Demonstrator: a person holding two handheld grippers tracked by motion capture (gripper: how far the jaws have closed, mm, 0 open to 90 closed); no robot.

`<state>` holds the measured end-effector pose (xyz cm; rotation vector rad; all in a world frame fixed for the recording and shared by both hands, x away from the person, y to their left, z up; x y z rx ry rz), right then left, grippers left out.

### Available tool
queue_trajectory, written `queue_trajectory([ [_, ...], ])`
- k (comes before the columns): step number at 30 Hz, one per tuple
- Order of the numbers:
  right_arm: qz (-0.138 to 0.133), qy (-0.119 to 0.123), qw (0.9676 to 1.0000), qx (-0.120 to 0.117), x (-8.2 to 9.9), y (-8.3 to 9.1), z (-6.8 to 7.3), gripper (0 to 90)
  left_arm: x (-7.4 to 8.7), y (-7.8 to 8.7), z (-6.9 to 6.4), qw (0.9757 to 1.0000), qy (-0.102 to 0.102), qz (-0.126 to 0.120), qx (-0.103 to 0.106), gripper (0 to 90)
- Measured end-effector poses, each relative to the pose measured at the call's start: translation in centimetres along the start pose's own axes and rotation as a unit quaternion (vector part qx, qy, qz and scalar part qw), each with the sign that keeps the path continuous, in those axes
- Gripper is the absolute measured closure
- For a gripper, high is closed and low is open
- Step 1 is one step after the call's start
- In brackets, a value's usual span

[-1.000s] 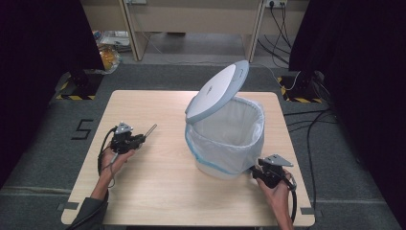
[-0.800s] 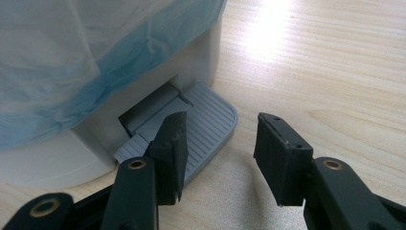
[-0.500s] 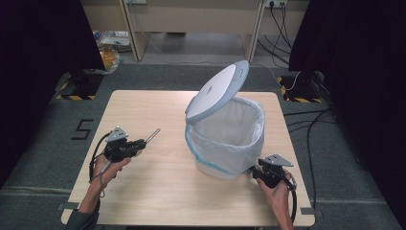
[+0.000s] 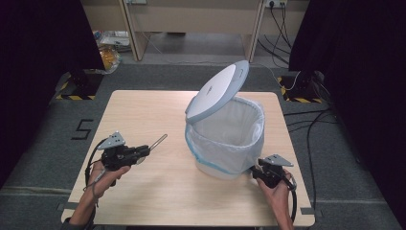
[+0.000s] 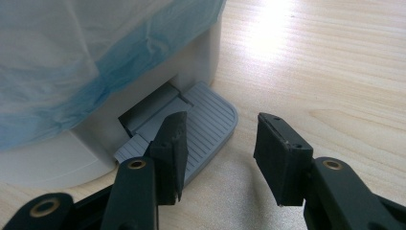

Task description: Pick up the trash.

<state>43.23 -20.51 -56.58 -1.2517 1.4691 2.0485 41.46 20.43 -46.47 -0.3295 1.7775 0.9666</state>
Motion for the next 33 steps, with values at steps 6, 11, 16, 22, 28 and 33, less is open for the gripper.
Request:
queue_trajectory([
  [6,0.0,-0.001,1.0,-0.001,0.0,0.0,0.0,54.6,-0.8,0.9,-1.2,0.9999,-0.011,-0.003,0.009,79.9],
  [11,0.0,-0.001,1.0,-0.002,0.0,0.0,0.0,54.6,-1.3,1.8,-2.2,0.9995,-0.023,-0.002,0.022,79.9],
  [16,0.0,-0.001,1.0,-0.003,0.0,0.0,-0.1,54.6,-2.1,2.6,-3.2,0.9989,-0.038,-0.006,0.026,79.9],
  [22,0.0,-0.001,1.0,-0.003,0.0,0.0,-0.1,54.6,-2.9,3.3,-4.0,0.9982,-0.042,-0.013,0.04,79.9],
  [28,0.0,-0.001,1.0,-0.003,0.0,0.0,0.0,54.5,-4.0,4.6,-5.2,0.9969,-0.057,-0.025,0.049,79.9],
  [33,0.0,-0.001,1.0,-0.003,0.0,0.0,0.0,54.6,-4.7,5.1,-6.0,0.9957,-0.069,-0.029,0.054,79.9],
])
Point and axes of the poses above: each handheld gripper's, and its own axes: y roughly backward along the jaws, x roughly out of its underside, z roughly to its left, the point moved 9 cm from there along -y, roughly forward along the jaws, and after that the axes turned 5 degrees about -x, right-handed, at the moved point
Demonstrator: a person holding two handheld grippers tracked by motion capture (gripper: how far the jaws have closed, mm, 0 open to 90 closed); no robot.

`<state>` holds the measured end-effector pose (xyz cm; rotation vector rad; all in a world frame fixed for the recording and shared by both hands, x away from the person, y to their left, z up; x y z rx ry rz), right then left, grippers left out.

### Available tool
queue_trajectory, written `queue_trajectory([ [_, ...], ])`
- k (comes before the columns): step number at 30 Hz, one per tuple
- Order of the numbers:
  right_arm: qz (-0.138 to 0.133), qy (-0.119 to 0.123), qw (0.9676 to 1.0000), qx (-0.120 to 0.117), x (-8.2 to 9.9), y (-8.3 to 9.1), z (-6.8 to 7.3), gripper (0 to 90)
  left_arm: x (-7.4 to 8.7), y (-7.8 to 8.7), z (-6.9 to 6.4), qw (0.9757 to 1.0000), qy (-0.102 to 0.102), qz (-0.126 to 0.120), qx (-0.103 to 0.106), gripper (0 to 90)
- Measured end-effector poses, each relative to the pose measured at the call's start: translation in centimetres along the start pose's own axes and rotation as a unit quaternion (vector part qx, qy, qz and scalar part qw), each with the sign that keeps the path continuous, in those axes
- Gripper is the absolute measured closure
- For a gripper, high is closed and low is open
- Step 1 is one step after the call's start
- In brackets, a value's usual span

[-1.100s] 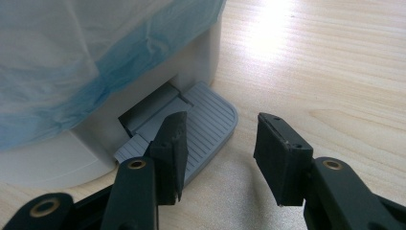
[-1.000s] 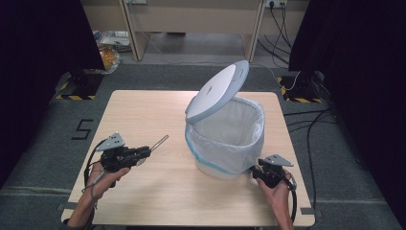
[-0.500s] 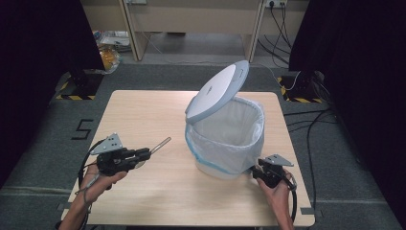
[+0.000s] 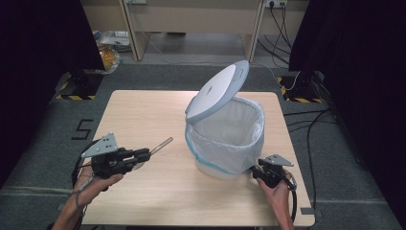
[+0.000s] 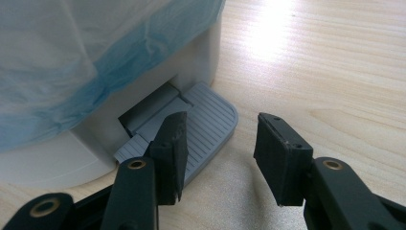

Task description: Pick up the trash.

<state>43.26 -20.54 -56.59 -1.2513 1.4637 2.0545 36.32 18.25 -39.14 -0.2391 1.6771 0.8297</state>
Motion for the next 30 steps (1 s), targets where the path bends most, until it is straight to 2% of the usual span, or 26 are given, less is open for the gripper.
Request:
queue_trajectory([
  [7,0.0,0.0,1.0,0.001,0.0,0.0,0.0,54.6,-1.5,-0.2,-1.3,0.9998,-0.013,-0.007,0.013,79.9],
  [10,0.0,0.0,1.0,0.001,0.0,0.0,0.0,54.6,-2.3,-0.7,-1.8,0.9996,-0.025,-0.009,0.005,79.9],
  [15,0.0,0.0,1.0,0.003,0.0,0.0,0.0,54.6,-4.3,-1.5,-3.3,0.9991,-0.034,-0.016,0.02,79.9],
  [23,0.0,0.0,1.0,0.0,0.0,0.0,0.0,54.6,-6.0,-2.8,-5.4,0.9979,-0.053,-0.009,0.036,79.9],
  [28,0.001,0.001,1.0,-0.001,0.0,0.0,0.0,54.6,-6.9,-3.3,-5.8,0.9974,-0.066,-0.017,0.025,79.9],
  [30,0.001,-0.001,1.0,-0.002,0.0,0.0,0.0,54.6,-7.1,-3.5,-5.9,0.9974,-0.065,-0.018,0.027,79.9],
])
Point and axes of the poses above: each handheld gripper's, and its own axes: y roughly backward along the jaws, x roughly out of its underside, z roughly to its left, the point moved 9 cm from there along -y, roughly forward along the jaws, and after that the axes turned 5 degrees about -x, right-handed, at the moved point
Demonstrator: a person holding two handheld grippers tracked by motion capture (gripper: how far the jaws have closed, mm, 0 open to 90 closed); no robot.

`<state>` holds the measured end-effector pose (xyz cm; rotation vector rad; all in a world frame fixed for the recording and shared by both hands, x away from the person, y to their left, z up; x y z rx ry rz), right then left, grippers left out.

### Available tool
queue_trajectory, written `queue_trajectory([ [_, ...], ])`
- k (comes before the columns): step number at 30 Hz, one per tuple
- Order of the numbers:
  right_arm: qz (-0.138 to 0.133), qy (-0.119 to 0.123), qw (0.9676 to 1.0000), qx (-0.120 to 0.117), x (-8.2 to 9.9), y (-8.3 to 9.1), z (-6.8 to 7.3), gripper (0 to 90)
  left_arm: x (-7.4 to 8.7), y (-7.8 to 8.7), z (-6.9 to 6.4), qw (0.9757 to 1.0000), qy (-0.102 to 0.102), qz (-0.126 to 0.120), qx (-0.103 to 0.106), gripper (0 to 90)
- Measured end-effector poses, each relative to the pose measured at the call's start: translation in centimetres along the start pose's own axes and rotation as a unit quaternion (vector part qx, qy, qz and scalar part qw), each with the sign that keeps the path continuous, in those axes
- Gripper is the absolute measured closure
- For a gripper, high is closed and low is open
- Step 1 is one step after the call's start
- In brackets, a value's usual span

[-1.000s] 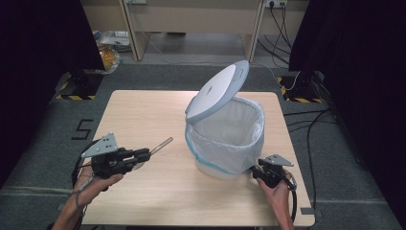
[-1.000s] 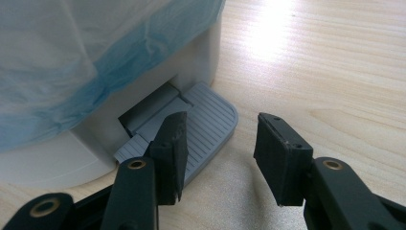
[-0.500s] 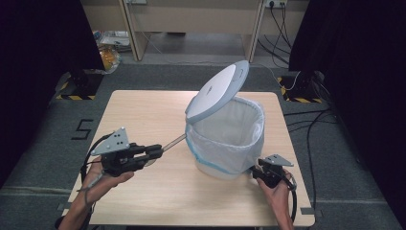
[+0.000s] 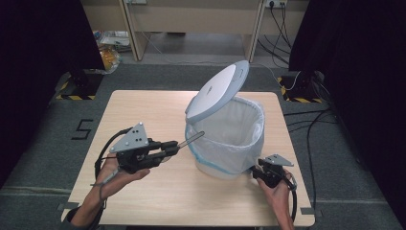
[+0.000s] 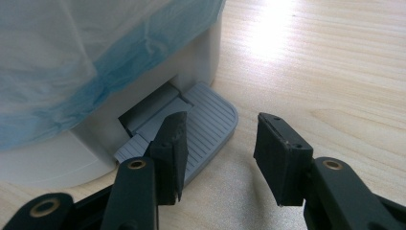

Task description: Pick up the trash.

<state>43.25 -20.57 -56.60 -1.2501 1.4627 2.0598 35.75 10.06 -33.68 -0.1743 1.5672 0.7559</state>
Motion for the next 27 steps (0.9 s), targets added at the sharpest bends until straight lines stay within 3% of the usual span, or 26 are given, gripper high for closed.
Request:
queue_trajectory([
  [13,0.0,0.001,1.0,0.001,0.0,0.0,0.0,54.6,-2.5,-2.8,-1.5,1.0,-0.006,0.001,-0.002,79.9],
  [26,0.0,0.001,1.0,-0.004,0.0,0.0,0.0,54.6,-4.7,-5.2,-2.0,0.9992,-0.026,0.001,-0.031,79.9],
  [27,0.0,0.001,1.0,-0.004,0.0,0.0,0.0,54.6,-5.0,-5.5,-2.2,0.9995,-0.021,-0.003,-0.025,79.9],
])
Point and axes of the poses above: each handheld gripper's, and its own axes: y roughly backward along the jaws, x roughly out of its underside, z roughly to its left, the point moved 9 cm from there along -y, roughly forward along the jaws, and after that the axes turned 5 degrees about -x, right-handed, at the moved point
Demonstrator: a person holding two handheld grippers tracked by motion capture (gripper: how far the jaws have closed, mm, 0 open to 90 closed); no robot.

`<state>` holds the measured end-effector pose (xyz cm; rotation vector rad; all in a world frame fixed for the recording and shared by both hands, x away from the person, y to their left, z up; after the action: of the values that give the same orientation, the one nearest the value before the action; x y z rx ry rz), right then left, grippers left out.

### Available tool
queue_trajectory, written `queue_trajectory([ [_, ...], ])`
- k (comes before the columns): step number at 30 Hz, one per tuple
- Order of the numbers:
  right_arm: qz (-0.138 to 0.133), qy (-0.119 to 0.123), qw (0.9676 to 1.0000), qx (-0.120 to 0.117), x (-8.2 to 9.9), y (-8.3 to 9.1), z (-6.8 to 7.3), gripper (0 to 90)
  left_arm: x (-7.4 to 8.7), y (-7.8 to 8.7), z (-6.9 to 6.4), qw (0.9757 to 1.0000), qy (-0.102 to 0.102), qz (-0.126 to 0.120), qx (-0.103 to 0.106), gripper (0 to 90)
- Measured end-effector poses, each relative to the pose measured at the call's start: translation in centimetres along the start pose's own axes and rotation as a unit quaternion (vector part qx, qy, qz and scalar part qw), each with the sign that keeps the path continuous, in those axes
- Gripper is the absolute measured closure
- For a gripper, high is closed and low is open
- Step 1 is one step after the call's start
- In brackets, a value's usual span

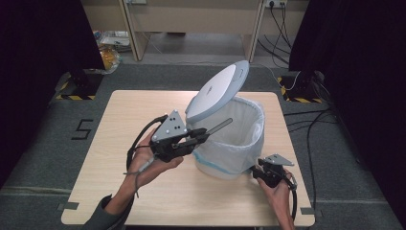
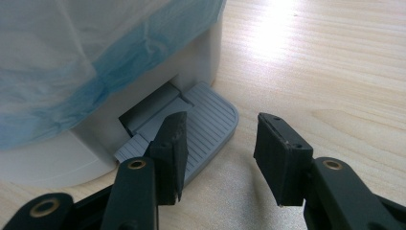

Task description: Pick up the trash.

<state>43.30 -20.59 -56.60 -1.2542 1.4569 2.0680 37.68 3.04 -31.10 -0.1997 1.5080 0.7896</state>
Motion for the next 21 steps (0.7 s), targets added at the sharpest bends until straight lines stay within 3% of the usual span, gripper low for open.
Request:
queue_trajectory([
  [19,0.0,-0.002,1.0,-0.004,0.0,0.0,0.0,54.5,-0.8,-2.4,-1.1,0.9998,0.003,-0.011,-0.019,79.8],
  [21,0.0,-0.001,1.0,-0.003,0.0,0.0,0.0,54.5,-0.9,-2.7,-1.2,0.9996,-0.007,-0.012,-0.024,79.9],
])
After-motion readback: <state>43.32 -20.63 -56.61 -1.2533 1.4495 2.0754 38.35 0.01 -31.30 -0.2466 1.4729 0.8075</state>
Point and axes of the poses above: each handheld gripper's, and its own axes: y roughly backward along the jaws, x roughly out of its underside, z roughly to its left, the point moved 9 cm from there along -y, roughly forward along the jaws, and after that the axes turned 5 degrees about -x, right-handed, at the moved point
